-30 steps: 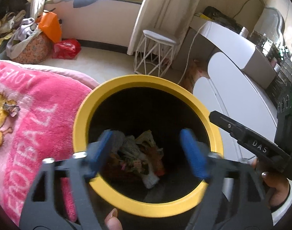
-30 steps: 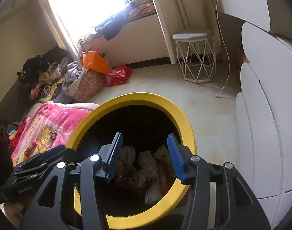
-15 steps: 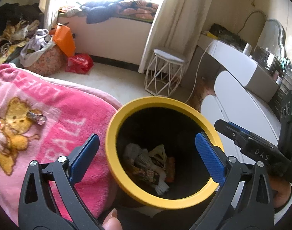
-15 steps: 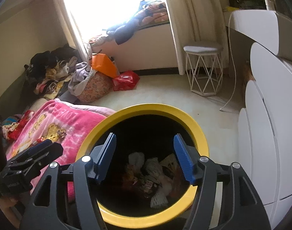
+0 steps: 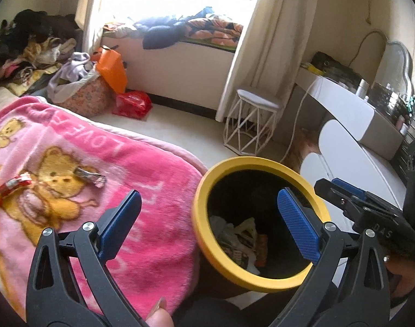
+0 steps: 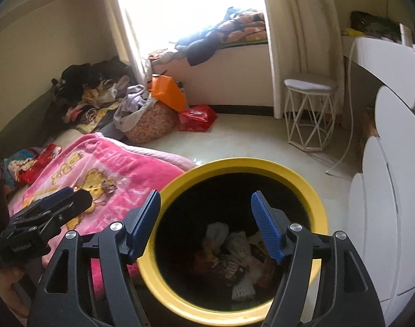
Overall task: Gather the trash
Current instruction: 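Move both tools back over the remaining wrappers on the blanket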
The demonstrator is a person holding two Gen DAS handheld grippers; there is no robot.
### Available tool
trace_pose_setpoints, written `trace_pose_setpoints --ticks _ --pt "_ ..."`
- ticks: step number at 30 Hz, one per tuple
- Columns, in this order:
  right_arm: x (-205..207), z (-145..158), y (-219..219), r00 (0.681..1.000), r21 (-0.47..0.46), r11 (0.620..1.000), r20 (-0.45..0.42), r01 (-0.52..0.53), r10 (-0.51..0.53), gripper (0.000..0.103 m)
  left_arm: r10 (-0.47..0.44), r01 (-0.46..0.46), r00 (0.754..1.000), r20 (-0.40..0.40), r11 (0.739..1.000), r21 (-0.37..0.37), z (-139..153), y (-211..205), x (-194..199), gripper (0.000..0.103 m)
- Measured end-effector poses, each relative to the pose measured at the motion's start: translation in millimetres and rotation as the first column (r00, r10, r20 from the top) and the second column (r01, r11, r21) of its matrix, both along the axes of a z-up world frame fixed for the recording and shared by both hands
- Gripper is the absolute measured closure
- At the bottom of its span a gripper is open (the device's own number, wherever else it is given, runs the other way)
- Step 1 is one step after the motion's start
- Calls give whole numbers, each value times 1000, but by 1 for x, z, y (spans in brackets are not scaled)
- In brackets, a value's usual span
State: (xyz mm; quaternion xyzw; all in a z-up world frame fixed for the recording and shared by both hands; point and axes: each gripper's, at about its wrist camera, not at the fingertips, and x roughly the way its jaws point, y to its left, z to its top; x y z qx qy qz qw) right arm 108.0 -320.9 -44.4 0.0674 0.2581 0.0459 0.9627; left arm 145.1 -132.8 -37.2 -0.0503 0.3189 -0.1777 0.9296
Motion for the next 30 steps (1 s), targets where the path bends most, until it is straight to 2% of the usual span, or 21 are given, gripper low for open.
trace_pose_setpoints --ticks 11,21,25,30 --pt "20 1 59 992 -51 990 -9 -128 127 33 125 -125 992 20 992 4 2 61 4 11" --pt "56 -7 110 975 -101 970 -52 -219 215 31 262 -262 965 21 965 17 -2 133 19 11" --pt "75 -12 130 963 -121 957 -75 -265 258 31 308 -309 951 24 950 50 -7 162 29 11" --pt "106 -23 164 938 -158 927 -123 -341 324 31 342 -340 940 7 931 135 -18 192 49 11"
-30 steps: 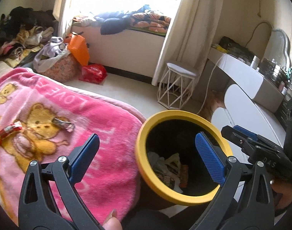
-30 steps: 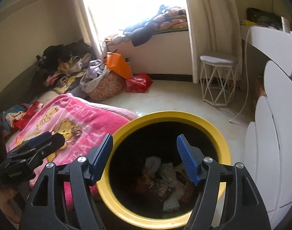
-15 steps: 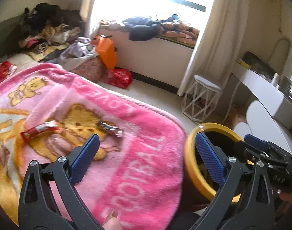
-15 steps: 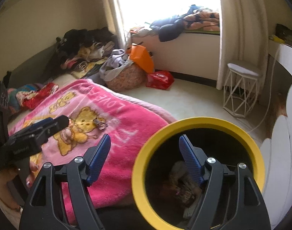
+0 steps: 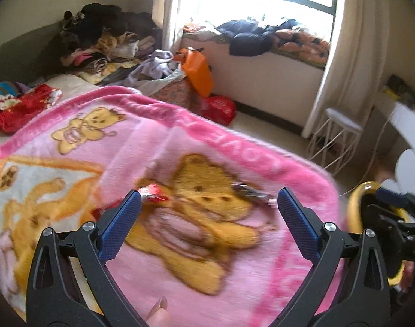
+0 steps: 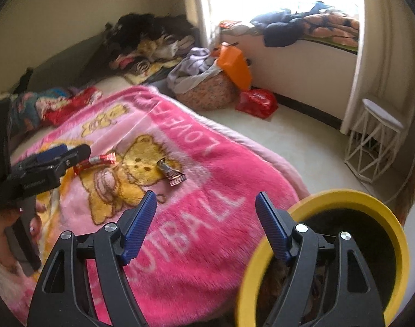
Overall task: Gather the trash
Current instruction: 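Move both tools back over the remaining wrappers on the blanket, then grasp the brown chocolate wrapper with the right tool while the left tool grasps the red chip bag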
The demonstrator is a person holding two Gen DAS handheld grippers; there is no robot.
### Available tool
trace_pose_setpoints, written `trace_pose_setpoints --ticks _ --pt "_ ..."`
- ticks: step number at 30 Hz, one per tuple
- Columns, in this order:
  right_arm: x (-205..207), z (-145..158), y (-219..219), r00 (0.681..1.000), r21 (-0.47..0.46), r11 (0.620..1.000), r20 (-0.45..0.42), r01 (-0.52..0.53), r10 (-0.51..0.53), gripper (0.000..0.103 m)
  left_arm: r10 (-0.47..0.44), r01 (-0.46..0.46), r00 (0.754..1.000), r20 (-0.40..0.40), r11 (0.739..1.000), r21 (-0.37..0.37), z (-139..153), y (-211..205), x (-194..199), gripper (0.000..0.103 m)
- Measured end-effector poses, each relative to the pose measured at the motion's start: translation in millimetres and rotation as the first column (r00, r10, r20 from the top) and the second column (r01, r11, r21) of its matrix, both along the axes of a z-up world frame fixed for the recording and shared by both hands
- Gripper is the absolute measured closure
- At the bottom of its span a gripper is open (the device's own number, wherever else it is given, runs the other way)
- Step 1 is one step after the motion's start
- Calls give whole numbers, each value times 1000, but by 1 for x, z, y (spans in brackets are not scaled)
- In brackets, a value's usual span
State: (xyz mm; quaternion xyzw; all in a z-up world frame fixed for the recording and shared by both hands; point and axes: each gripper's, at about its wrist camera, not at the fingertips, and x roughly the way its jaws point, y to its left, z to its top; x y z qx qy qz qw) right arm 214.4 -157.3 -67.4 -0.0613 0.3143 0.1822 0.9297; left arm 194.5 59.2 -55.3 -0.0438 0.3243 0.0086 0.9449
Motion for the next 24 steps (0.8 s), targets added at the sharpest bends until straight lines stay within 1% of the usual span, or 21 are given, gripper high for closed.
trace_pose_setpoints --ticks 3,8,10,14,19,22,23,24 --pt "18 -8 18 999 -33 999 -25 -39 39 31 17 -16 999 -38 1000 26 -10 18 13 11" --pt "48 -26 55 992 -117 986 -69 -116 109 31 40 -36 994 -102 999 41 -25 45 29 11" --pt "60 -35 67 988 -142 980 -95 -137 124 34 44 -38 990 -137 998 45 -34 54 35 12" --pt "81 -51 86 982 -204 965 -130 -165 140 39 37 -29 982 -184 998 47 -49 65 41 22" --pt "102 -70 104 979 -278 945 -157 -173 134 45 51 -43 972 -228 998 41 -65 75 43 39" --pt "112 -82 111 975 -303 936 -182 -177 126 56 61 -54 970 -237 998 37 -69 79 42 47" --pt "114 -85 112 973 -304 935 -192 -181 126 66 64 -56 969 -238 998 39 -70 80 41 49" --pt "114 -87 112 971 -295 936 -201 -189 133 71 66 -58 969 -239 997 41 -71 80 41 53"
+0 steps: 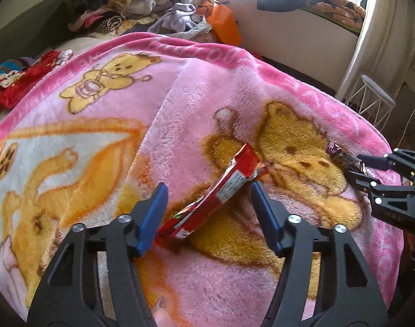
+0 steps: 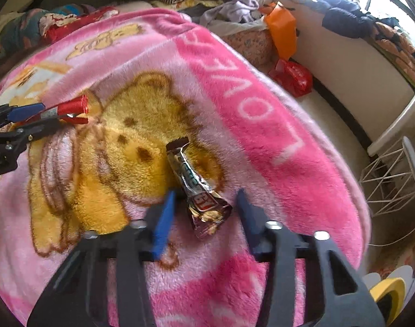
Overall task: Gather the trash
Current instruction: 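Grasp the brown chocolate wrapper with the right tool while the left tool grasps the red chip bag, then carry the chocolate wrapper and red chip bag over the yellow bin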
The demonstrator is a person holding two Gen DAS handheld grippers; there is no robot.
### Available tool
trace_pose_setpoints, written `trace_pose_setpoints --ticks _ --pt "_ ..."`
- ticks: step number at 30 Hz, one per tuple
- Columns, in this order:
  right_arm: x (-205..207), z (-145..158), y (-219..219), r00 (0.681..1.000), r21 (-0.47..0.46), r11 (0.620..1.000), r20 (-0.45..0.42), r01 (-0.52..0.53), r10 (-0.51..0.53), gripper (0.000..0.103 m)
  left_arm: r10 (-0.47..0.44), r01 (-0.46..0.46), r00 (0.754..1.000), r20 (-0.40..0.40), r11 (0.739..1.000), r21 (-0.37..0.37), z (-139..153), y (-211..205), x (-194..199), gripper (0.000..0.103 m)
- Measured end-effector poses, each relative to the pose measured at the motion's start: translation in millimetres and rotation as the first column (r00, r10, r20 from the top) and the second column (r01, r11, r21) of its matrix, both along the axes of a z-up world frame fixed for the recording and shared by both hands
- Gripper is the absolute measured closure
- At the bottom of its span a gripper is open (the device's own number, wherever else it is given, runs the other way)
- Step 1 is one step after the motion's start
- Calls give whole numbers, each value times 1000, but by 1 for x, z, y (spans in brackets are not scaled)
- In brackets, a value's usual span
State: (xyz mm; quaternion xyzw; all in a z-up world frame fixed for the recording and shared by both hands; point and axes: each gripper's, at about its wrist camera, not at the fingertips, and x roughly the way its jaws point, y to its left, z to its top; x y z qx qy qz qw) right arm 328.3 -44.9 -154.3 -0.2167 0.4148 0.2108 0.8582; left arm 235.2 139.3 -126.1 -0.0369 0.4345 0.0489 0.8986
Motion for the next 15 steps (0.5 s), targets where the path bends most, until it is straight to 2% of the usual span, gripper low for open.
trace_pose_setpoints --ticks 5,6,7,15 --pt "-13 -1 -3 1000 40 999 -5 1 -1 78 -1 1 1000 -9 1000 -1 -1 -1 -3 64" --pt "-18 1 -7 1000 68 998 -15 11 -10 78 -2 2 1000 -12 1000 -2 -2 -2 -4 68" --pt "-20 4 -10 1000 91 996 -23 16 -14 78 -7 7 1000 -15 1000 -8 -2 -4 -6 79" --pt "-63 22 -38 998 260 964 -40 61 -52 78 -10 8 1000 -28 998 -55 -4 -23 -19 88"
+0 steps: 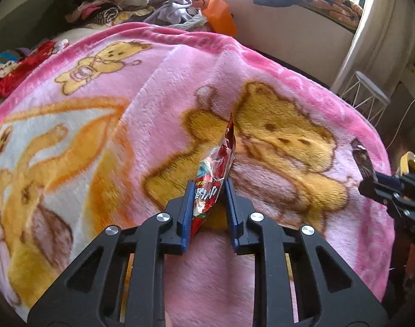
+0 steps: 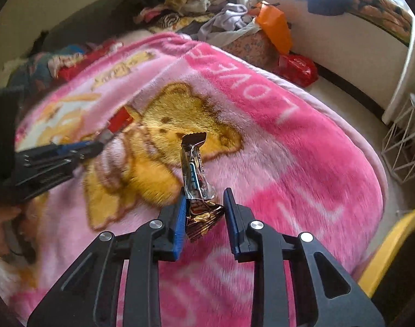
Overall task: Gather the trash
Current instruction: 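Carry the chocolate wrapper and red chip bag over the yellow bin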
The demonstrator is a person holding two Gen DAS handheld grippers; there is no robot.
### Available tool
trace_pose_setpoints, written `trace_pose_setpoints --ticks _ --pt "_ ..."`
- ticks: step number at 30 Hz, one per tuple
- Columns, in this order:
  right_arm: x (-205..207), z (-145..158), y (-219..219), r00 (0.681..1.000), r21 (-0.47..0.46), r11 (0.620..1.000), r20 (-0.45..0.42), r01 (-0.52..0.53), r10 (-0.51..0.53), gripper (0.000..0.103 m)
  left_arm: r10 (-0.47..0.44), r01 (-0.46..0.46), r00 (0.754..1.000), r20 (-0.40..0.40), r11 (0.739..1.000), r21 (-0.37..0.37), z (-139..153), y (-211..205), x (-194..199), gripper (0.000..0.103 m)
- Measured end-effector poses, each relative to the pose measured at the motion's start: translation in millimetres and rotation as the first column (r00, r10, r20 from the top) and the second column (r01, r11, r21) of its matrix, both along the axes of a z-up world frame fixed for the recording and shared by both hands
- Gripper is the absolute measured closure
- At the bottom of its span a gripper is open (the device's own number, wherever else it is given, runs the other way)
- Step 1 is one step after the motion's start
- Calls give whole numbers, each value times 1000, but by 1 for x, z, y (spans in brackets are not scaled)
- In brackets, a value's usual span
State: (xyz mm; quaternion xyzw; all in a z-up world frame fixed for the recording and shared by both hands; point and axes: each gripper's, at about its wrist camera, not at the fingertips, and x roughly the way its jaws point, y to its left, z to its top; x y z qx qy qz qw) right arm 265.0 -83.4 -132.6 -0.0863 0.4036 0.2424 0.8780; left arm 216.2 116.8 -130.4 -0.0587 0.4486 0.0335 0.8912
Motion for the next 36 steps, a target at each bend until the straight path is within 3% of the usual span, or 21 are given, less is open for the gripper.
trace_pose_setpoints --ticks 13,36 --pt "-56 32 -63 992 112 988 58 108 -115 78 -103 109 993 60 990 -94 23 -67 -18 91" --pt "-108 54 -172 930 189 928 126 320 -346 78 -268 286 951 156 952 -110 65 -162 -38 91"
